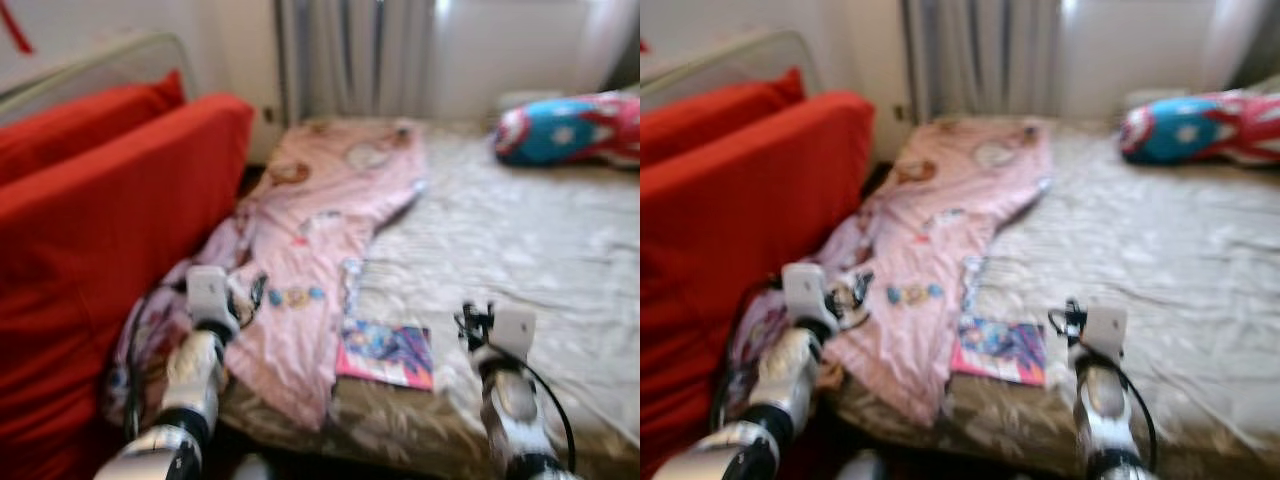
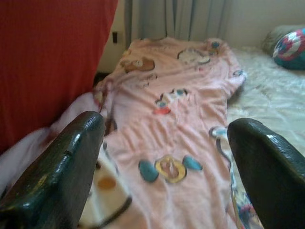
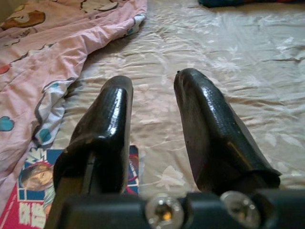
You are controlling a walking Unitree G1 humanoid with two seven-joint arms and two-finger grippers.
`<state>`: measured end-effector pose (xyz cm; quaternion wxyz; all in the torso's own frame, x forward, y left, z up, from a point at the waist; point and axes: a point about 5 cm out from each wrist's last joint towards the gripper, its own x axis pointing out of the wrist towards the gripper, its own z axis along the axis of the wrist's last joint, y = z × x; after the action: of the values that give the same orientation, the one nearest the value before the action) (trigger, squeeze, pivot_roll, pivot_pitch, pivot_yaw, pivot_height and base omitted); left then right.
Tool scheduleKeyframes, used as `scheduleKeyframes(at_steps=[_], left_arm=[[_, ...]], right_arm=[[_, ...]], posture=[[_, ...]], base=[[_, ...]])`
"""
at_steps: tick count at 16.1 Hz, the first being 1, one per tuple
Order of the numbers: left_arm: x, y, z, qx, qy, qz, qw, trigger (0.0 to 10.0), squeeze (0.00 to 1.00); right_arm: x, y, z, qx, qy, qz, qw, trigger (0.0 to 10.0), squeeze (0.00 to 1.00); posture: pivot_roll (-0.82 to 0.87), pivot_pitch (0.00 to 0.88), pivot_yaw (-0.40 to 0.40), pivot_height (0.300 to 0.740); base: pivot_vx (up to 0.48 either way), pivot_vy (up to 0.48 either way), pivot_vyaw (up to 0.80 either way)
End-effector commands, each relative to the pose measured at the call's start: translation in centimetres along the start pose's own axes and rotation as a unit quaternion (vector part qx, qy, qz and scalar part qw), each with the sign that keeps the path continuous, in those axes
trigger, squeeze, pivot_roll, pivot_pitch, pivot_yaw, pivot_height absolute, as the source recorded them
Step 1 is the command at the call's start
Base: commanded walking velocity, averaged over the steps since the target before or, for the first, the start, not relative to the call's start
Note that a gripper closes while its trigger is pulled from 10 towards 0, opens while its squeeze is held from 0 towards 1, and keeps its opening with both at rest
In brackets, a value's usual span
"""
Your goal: Clean up the room
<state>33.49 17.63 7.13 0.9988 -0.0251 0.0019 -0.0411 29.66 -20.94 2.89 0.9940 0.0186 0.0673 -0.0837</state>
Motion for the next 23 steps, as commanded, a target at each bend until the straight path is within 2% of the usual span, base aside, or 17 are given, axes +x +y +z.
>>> scheduleKeyframes(at_steps=[1,6,8,11,17,23], left_arm=[[0.32,0.06,0.43,0.007,-0.002,-0.004,1.000,10.0,0.00],[0.30,0.00,0.29,0.009,0.004,-0.006,1.000,10.0,0.00],[0.30,0.03,0.30,0.007,0.003,-0.005,1.000,10.0,0.00],[0.26,-0.04,0.18,0.011,0.007,-0.008,1.000,10.0,0.00],[0.26,-0.18,0.12,0.011,0.009,-0.011,1.000,10.0,0.00],[0.23,-0.33,-0.03,0.011,0.014,-0.015,1.000,10.0,0.00]], right_arm=[[0.12,0.28,0.18,0.003,-0.003,0.004,1.000,10.0,0.00],[0.06,0.37,-0.01,0.004,0.003,0.005,1.000,10.0,0.00],[0.08,0.33,-0.14,0.001,0.011,0.004,1.000,10.0,0.00],[0.05,0.34,0.10,0.001,-0.002,0.011,1.000,10.0,0.00],[-0.02,0.58,-0.48,-0.008,0.023,0.014,1.000,10.0,0.00],[-0.07,0.83,-0.41,-0.006,0.016,0.024,1.000,10.0,0.00]], posture=[[-0.08,0.000,-0.008,0.655],[-0.08,0.000,-0.011,0.655],[-0.08,0.000,-0.011,0.642],[-0.08,0.000,-0.009,0.637],[-0.08,0.000,-0.010,0.632],[-0.08,0.000,-0.009,0.622]], base=[[0.000,0.000,0.00],[0.000,0.000,0.00],[0.000,0.000,0.00],[0.000,0.000,0.00],[0.000,0.000,0.00],[0.000,0.000,0.00]])
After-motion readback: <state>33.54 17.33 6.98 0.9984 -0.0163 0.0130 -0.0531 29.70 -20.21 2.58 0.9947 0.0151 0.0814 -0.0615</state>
